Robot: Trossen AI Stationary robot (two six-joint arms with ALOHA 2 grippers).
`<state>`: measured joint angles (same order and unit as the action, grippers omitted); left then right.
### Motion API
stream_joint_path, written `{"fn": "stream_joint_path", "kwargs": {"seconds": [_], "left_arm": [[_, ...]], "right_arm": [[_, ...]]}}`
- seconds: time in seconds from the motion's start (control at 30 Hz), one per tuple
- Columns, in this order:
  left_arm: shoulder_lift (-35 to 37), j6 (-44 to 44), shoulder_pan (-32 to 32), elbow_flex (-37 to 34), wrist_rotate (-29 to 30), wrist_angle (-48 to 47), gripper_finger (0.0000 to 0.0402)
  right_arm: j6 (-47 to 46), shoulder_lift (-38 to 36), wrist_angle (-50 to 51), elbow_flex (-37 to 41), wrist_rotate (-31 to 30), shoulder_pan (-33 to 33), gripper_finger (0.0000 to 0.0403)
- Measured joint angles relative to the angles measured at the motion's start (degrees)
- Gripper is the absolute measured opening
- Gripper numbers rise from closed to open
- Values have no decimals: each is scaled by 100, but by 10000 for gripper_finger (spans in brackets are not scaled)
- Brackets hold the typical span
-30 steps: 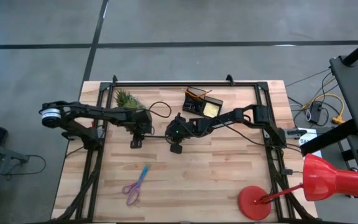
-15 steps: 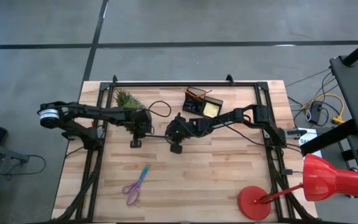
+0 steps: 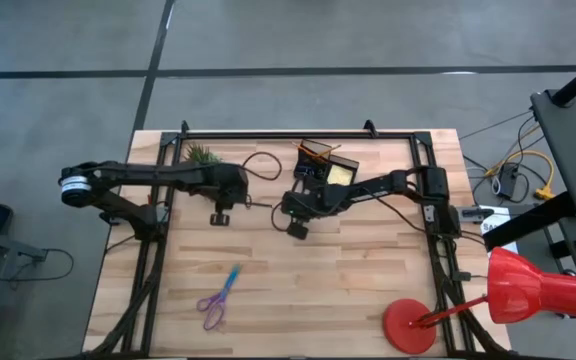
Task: Pick and place office supplies into organizer
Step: Put the black pen into the black desk organizer
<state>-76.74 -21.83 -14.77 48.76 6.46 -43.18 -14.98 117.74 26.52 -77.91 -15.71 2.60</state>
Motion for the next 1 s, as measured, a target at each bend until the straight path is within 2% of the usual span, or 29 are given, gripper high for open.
{"fn": "stream_joint_path", "kwargs": {"seconds": [0.13, 0.3, 0.47, 0.63, 0.77, 0.9, 1.0], "left_arm": [[3, -745, 134, 901, 911, -608, 15], [-68, -2034, 173, 1901, 2127, -833, 15], [-512, -3978, -10, 2700, 3069, -663, 15], [-1349, -5539, -147, 3449, 3922, -207, 15], [-1944, -5897, -262, 4009, 4232, 731, 15], [-2470, -6261, -260, 4543, 4352, 883, 15], [-2745, -6406, -255, 4691, 4340, 982, 15]], "right_arm": [[-387, -538, 267, 263, -642, -297, 9], [-982, -1443, 304, 1069, -1391, -851, 9], [-1898, -2239, 324, 2048, -1446, -1336, 8], [-3387, -2686, 314, 2726, -1446, -1586, 9], [-3991, -2737, 301, 2905, -1442, -1703, 9], [-3907, -2681, 261, 2850, -1437, -1755, 9], [-3903, -2684, 211, 2769, -1432, -1762, 9]]}}
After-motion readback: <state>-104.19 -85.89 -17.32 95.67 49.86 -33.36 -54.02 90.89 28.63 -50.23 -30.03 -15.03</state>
